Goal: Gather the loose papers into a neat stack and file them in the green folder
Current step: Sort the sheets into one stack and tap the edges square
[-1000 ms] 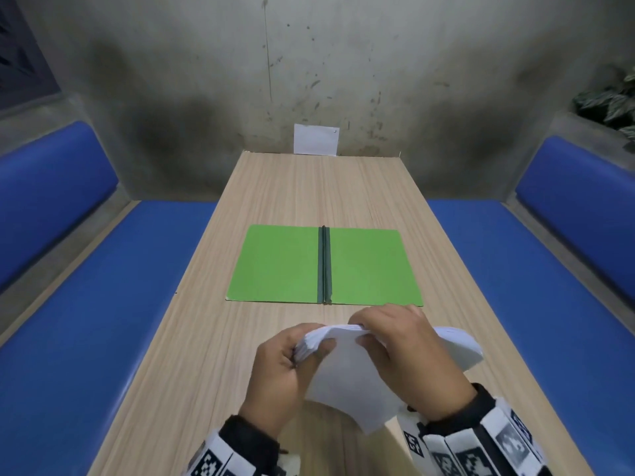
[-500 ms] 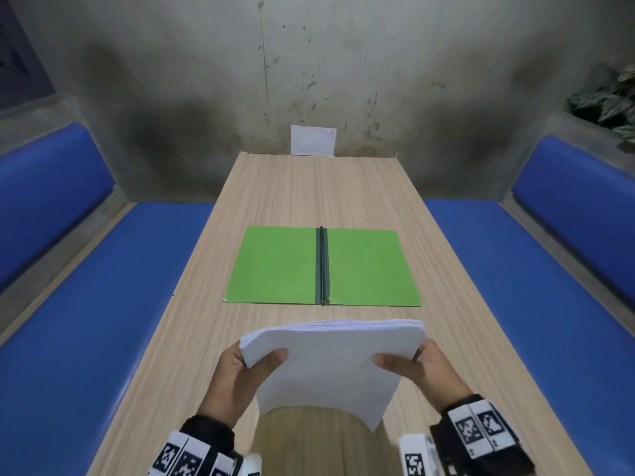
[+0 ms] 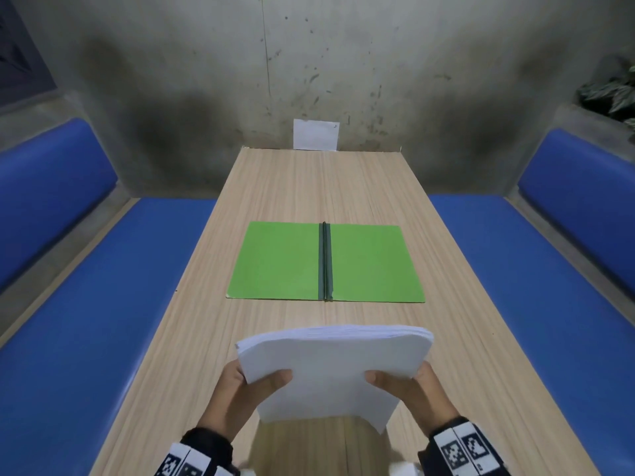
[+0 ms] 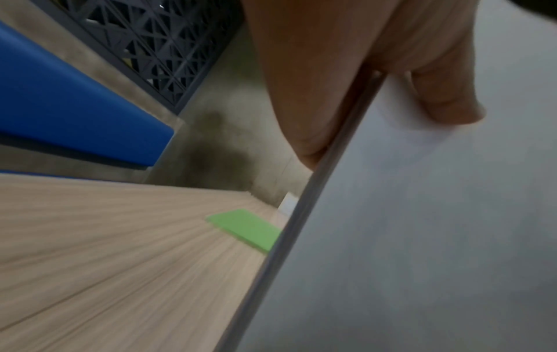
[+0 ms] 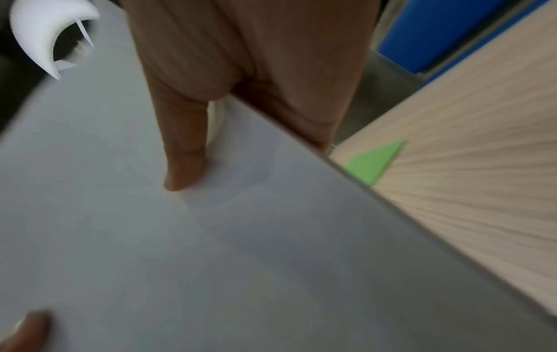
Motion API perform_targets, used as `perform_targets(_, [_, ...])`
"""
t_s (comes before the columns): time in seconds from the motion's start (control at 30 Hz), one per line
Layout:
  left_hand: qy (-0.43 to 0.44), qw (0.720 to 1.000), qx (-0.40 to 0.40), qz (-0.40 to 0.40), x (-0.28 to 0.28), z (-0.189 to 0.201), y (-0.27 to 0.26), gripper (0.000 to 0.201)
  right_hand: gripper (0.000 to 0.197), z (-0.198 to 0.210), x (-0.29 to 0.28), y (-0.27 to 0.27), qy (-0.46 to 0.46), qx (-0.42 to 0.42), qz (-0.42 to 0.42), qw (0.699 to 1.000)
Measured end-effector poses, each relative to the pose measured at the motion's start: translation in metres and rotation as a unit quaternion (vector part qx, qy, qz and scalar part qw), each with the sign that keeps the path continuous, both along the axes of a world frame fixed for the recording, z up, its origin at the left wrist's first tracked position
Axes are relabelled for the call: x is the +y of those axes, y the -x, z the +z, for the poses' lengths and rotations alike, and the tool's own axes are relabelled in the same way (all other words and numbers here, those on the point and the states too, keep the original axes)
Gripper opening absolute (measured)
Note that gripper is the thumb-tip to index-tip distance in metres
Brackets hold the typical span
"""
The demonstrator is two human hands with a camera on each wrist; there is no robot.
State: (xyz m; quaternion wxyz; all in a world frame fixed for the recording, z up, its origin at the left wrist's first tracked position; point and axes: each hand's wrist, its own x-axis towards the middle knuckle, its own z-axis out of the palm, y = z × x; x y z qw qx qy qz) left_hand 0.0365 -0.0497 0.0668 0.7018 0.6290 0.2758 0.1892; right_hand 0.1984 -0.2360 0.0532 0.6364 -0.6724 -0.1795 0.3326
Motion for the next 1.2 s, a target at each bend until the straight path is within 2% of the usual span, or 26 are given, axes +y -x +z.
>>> perform_targets(0.1, [0.013,0.999,0.033,0.000,0.000,-0.015,0.000,0.039,0.028,-0.013,0.002,0.002,0.017,0.020,-0.004,1.000])
perform_targets(0.13, [0.014,0.999,0.032,0.001,0.000,-0.018,0.000,0.040,0.035,-0.013,0.002,0.002,0.011,0.019,-0.006,1.000])
perform_targets(0.23, [-0.004,1.000,0.020,-0.006,0.000,-0.015,-0.001,0.041,0.077,-0.002,0.001,0.002,-0.035,0.004,-0.041,0.999])
perform_targets(0.37, [-0.044,0.995,-0.068,0.060,-0.007,0.008,0.000,0.050,0.088,0.027,0.006,0.008,-0.149,-0.021,-0.111,0.982])
perform_targets(0.43, [-0.044,0.985,-0.114,0.125,-0.016,0.022,-0.004,0.045,0.089,0.037,0.011,0.013,-0.166,-0.037,-0.136,0.976])
perform_targets(0.5, [-0.051,0.974,-0.114,0.189,-0.024,0.029,-0.011,0.032,0.081,0.043,0.016,0.017,-0.165,-0.030,-0.169,0.971])
perform_targets(0.57, [-0.053,0.968,-0.095,0.226,-0.028,0.030,-0.018,0.011,0.053,0.046,0.022,0.019,-0.159,-0.009,-0.201,0.967])
perform_targets(0.63, [-0.069,0.966,-0.077,0.238,-0.029,0.030,-0.021,0.022,0.034,0.043,0.024,0.018,-0.154,-0.004,-0.224,0.962])
perform_targets(0.7, [-0.063,0.968,-0.067,0.235,-0.026,0.030,-0.021,0.029,0.032,0.040,0.023,0.014,-0.140,-0.020,-0.217,0.966])
perform_targets(0.8, [-0.053,0.977,-0.069,0.193,-0.018,0.033,-0.017,0.014,0.031,0.036,0.018,0.011,-0.145,-0.034,-0.197,0.969])
perform_targets(0.93, [-0.053,0.989,-0.096,0.097,-0.005,0.019,-0.006,0.050,0.040,0.022,0.004,0.010,-0.107,-0.069,-0.088,0.988])
perform_targets(1.0, [-0.050,0.996,-0.058,0.056,0.000,0.002,-0.001,0.051,0.023,0.011,-0.001,0.012,-0.085,-0.033,-0.044,0.995])
perform_targets(1.03, [-0.049,0.997,-0.028,0.051,0.000,-0.008,0.000,0.042,0.023,0.005,-0.001,0.013,-0.068,-0.030,-0.033,0.997])
perform_targets(1.1, [-0.051,0.998,0.010,0.044,-0.002,-0.023,-0.003,0.030,0.038,-0.012,0.000,0.012,-0.022,-0.035,-0.017,0.999])
perform_targets(1.2, [-0.062,0.995,0.058,0.044,-0.007,-0.035,-0.009,0.049,0.031,-0.036,0.003,0.003,0.038,-0.029,-0.009,0.999])
